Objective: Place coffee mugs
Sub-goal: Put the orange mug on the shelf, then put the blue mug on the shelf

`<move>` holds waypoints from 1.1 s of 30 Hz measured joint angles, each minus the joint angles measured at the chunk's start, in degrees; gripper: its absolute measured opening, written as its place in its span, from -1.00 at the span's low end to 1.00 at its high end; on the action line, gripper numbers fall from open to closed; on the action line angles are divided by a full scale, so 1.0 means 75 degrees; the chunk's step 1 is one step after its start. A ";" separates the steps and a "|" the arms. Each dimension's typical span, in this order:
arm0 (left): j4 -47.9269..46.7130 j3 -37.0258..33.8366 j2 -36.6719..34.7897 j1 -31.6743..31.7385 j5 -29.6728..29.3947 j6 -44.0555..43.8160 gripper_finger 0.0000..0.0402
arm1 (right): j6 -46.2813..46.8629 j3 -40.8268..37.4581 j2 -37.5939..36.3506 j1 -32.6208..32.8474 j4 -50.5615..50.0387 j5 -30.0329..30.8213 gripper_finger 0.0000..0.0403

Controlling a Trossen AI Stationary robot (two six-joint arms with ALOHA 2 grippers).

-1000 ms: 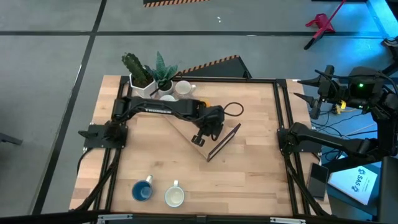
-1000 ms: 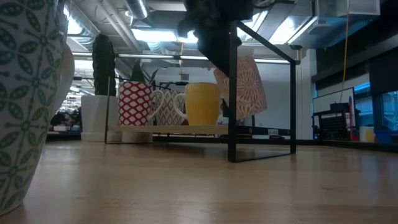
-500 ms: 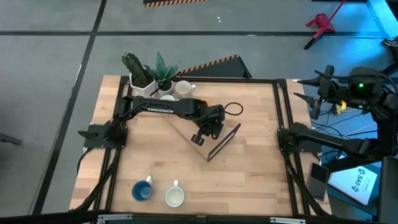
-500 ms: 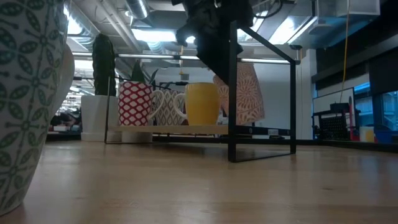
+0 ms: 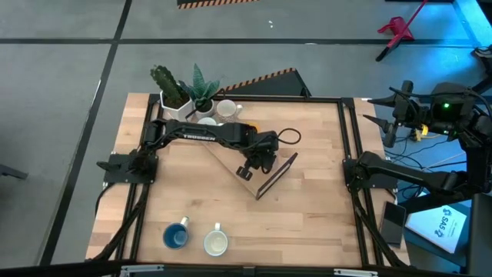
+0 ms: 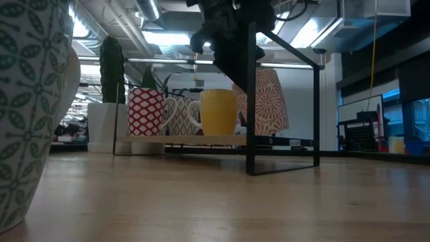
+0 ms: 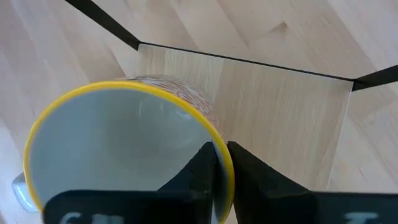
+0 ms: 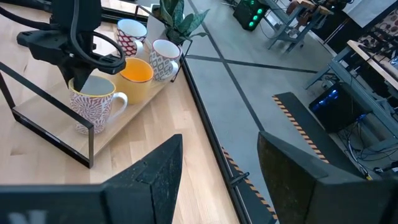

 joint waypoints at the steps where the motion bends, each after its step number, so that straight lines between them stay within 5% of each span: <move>1: 0.0000 0.0000 0.0003 0.0000 -0.0061 0.0001 -0.79 | 0.0000 0.0000 0.0000 0.0000 0.0000 0.0000 -0.03; 21: 0.0240 0.0023 -0.0026 -0.0131 -0.0468 0.0137 -0.53 | 0.0000 0.0000 -0.0003 0.0002 0.0000 0.0000 -0.03; 33: -0.0476 0.1423 -0.0035 -0.0154 -0.0693 0.0052 -0.53 | -0.0004 0.0000 -0.0003 0.0002 -0.0003 0.0000 -0.03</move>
